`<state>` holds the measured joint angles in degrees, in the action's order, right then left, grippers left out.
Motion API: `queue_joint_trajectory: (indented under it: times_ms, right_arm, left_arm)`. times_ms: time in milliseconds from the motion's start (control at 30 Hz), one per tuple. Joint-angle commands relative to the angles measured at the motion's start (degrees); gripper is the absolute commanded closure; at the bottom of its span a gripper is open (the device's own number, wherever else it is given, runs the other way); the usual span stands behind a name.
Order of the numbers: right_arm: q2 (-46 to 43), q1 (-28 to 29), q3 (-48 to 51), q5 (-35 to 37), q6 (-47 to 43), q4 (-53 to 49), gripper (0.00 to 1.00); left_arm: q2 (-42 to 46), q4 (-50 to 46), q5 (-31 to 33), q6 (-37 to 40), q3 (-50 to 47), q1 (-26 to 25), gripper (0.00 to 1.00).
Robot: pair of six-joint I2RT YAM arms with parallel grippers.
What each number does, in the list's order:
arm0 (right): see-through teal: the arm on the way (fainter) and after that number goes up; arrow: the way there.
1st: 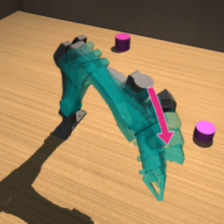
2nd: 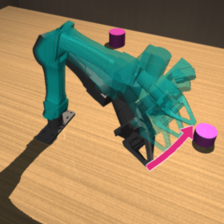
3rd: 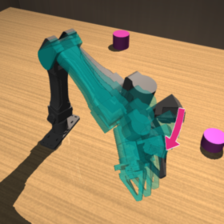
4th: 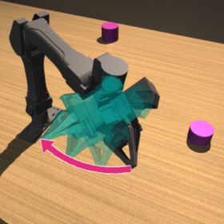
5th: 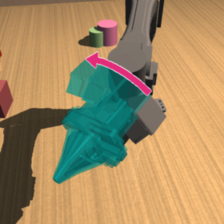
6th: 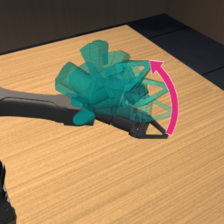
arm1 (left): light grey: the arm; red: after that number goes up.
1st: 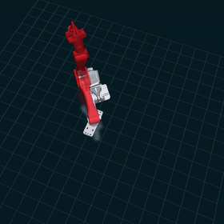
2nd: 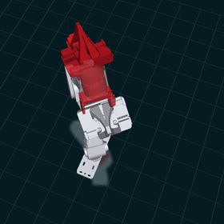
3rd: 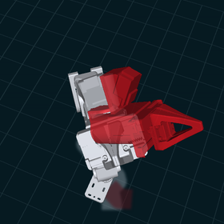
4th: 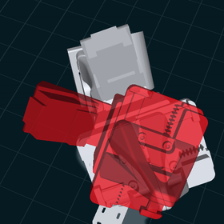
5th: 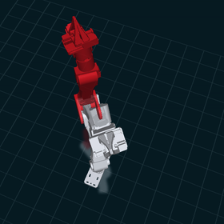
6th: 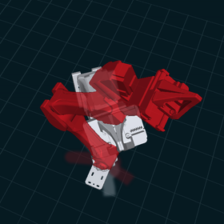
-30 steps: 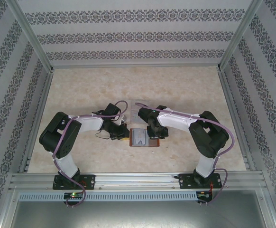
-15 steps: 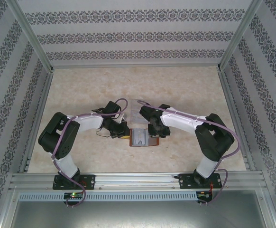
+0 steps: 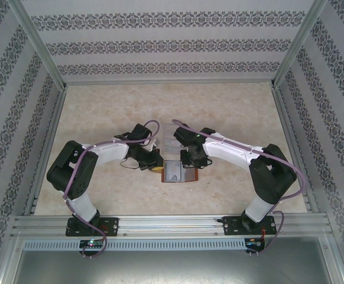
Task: Take the credit cards out of the card holder
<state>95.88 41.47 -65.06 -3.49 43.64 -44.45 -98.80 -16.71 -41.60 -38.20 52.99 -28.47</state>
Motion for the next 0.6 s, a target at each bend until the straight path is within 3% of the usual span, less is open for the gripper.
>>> queue_joint_trajectory:
  times_ms: [0,567]
  right_arm:
    - [-1.4,-1.02,1.64,-5.62,1.86,4.53,0.79]
    - [-0.36,-3.29,6.66,-13.54,4.47,14.38,0.78]
  left_arm:
    - [0.01,-0.3,-0.9,-0.94,2.23,-1.05,0.94]
    - [-5.03,-0.45,0.14,-1.29,3.82,-3.28,0.97]
